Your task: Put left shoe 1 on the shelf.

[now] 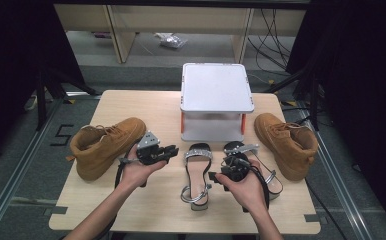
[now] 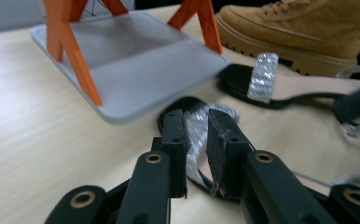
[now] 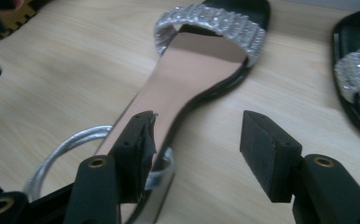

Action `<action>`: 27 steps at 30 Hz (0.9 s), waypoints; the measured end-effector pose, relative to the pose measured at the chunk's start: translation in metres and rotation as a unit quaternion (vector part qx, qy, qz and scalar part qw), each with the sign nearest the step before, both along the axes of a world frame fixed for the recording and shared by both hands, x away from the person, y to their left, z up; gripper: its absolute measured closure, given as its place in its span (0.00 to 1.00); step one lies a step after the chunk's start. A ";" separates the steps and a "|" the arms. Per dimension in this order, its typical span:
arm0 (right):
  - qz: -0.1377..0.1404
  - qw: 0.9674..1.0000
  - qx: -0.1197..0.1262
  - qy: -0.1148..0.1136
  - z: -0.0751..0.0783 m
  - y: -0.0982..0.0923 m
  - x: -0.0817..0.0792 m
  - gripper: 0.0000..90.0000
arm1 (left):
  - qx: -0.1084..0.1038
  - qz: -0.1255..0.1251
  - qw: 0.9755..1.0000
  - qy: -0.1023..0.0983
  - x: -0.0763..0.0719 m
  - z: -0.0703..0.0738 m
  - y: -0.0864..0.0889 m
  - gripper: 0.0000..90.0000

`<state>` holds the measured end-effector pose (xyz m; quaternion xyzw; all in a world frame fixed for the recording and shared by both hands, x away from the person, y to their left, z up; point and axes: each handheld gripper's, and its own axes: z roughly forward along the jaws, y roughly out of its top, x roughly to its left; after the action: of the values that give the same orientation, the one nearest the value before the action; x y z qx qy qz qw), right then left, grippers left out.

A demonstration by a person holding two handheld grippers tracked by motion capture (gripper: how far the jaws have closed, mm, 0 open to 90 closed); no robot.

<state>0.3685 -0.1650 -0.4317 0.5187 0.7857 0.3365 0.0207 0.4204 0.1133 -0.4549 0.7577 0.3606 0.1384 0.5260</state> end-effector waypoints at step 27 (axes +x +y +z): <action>-0.006 0.994 -0.090 0.070 -0.003 0.072 0.018 0.41 | -0.007 0.005 0.998 -0.067 0.081 0.066 -0.041 0.95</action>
<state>0.3865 -0.0930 -0.4342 0.5416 0.8092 0.2275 0.0144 0.5017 0.0727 -0.3887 0.7410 0.3289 0.1889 0.5541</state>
